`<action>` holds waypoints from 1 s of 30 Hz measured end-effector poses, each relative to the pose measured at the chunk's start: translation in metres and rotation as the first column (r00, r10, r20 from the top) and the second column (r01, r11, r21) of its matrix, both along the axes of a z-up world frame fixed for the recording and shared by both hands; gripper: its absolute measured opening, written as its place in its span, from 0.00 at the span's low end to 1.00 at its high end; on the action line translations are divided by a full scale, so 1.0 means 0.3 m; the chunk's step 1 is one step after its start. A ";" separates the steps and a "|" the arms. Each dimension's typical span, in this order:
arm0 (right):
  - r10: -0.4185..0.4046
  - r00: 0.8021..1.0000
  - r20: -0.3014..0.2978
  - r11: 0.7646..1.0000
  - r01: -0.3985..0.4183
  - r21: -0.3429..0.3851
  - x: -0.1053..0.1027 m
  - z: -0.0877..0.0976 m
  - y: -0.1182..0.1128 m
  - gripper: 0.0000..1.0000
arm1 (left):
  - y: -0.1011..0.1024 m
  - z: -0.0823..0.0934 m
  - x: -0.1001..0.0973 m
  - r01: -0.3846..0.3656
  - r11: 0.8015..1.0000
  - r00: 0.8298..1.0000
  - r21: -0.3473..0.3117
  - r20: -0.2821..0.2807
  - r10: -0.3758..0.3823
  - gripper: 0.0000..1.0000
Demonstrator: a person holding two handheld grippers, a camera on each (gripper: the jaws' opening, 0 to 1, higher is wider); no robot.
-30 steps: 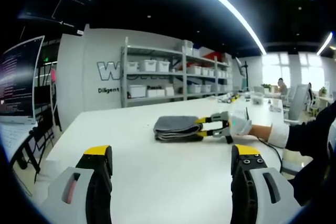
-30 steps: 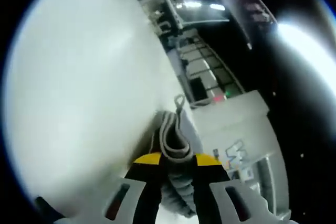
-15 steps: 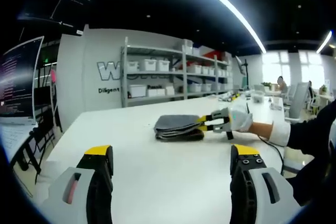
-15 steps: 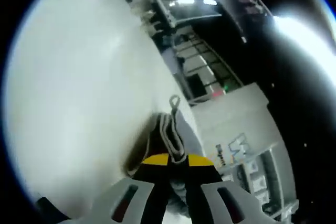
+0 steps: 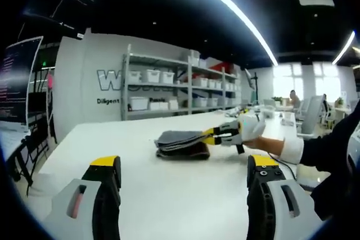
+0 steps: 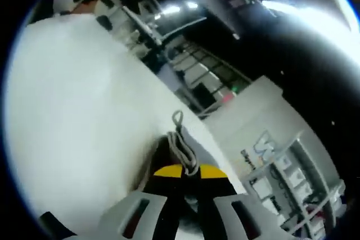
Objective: Open the folded towel by lifting each exposed corner and separating the folded layers until the towel lies flat within the target outline without major curled edges
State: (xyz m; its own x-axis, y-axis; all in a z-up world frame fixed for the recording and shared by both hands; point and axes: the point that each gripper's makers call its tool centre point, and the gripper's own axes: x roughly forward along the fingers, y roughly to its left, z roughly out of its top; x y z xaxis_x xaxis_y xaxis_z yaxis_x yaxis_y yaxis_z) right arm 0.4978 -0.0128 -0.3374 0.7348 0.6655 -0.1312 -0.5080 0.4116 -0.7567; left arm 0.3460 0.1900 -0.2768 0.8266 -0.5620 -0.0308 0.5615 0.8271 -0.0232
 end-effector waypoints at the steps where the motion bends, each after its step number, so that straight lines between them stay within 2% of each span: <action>1: 0.005 1.000 -0.009 1.000 -0.005 0.010 -0.005 0.003 0.003 0.01 | -0.005 0.003 -0.001 0.011 1.000 1.000 -0.012 0.006 -0.011 0.89; 7: 0.025 1.000 -0.006 0.999 -0.025 0.047 -0.031 0.030 0.018 0.00 | -0.030 -0.008 0.015 0.012 1.000 1.000 -0.017 0.021 -0.012 0.87; 12: 0.044 0.998 -0.049 0.992 -0.038 0.119 -0.045 0.055 0.014 0.00 | -0.042 -0.024 0.022 0.012 1.000 0.999 0.005 0.032 -0.012 0.87; 17: 0.082 0.993 -0.090 0.984 -0.066 0.167 -0.076 0.070 0.033 0.00 | -0.057 0.008 0.013 0.046 0.996 0.996 -0.075 0.080 -0.040 0.85; 19: 0.097 0.989 -0.112 0.979 -0.074 0.191 -0.088 0.074 0.042 0.00 | -0.061 0.014 0.013 0.060 0.995 0.994 -0.079 0.098 -0.053 0.84; 20: 0.104 0.988 -0.114 0.977 -0.080 0.199 -0.092 0.077 0.044 0.00 | -0.058 0.024 0.017 0.056 0.994 0.992 -0.091 0.117 -0.045 0.84; 24: 0.129 0.980 -0.150 0.964 -0.088 0.249 -0.102 0.092 0.050 0.00 | -0.054 0.031 0.043 0.053 0.994 0.990 -0.099 0.137 -0.039 0.84; 30: 0.145 0.977 -0.155 0.954 -0.097 0.283 -0.106 0.113 0.047 0.01 | -0.064 -0.012 0.128 0.049 0.995 0.993 -0.086 0.112 -0.039 0.85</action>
State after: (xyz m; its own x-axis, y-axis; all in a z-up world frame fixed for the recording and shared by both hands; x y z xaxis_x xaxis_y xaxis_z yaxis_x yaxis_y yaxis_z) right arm 0.4660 0.0013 -0.3035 0.6288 0.7760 -0.0497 -0.6793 0.5171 -0.5207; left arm 0.3845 0.1709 -0.2805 0.7967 -0.5941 0.1105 0.6002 0.7992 -0.0307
